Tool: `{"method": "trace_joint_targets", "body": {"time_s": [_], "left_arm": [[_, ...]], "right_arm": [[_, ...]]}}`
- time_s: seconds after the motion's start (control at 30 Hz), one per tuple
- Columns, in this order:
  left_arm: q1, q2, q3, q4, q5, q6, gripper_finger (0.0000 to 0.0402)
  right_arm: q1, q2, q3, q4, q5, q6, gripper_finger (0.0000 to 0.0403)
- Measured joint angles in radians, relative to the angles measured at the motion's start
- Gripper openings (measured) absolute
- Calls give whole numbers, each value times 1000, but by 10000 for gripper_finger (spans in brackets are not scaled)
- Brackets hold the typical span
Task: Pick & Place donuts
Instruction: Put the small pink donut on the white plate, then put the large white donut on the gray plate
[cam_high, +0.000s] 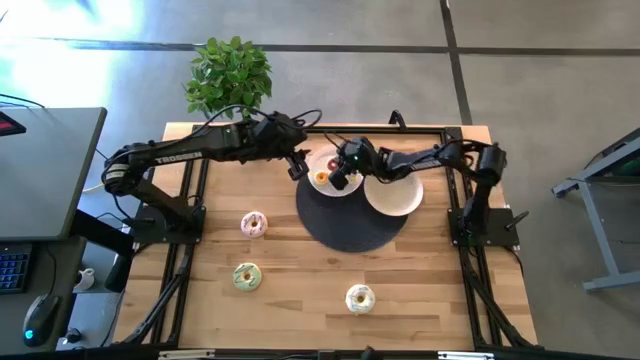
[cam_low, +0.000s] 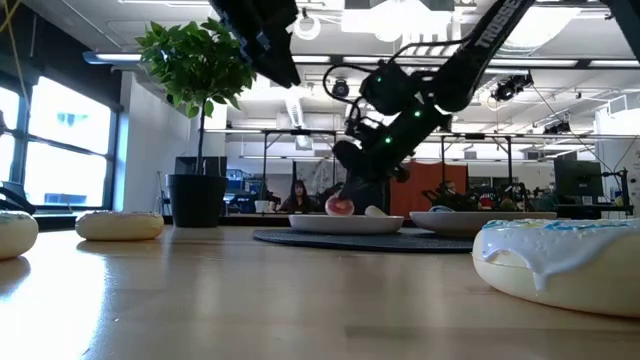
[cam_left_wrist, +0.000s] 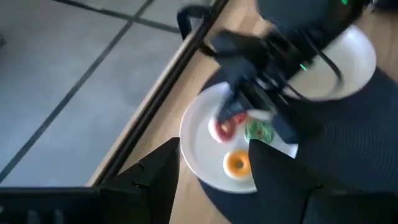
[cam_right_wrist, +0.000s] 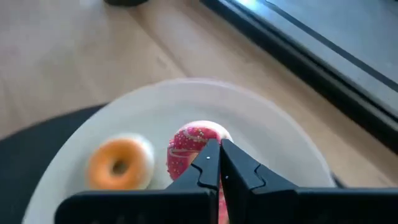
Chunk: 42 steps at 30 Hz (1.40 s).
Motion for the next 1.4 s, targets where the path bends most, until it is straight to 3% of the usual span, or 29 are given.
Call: {"method": "trace_joint_targets", "body": {"time_s": [0.3, 0.67, 0.8, 1.0, 1.17, 1.4], "left_arm": [[0, 7, 0, -11, -12, 24, 188], [0, 6, 0, -30, -22, 24, 188], [0, 6, 0, -47, -24, 17, 188], [0, -15, 1, -161, -26, -25, 188], [-23, -37, -57, -208, -45, -96, 188], [-98, -69, -243, -154, -118, -226, 188]], "right_arm": [[-42, 109, 119, -40, -39, -4, 14], [-43, 102, 127, -60, -60, -79, 104], [-43, 56, 126, -89, -53, -86, 129], [-22, -101, 126, -303, -41, -80, 146], [72, -225, 126, -533, -83, -57, 150], [345, -283, 123, -726, -171, 32, 152]]}}
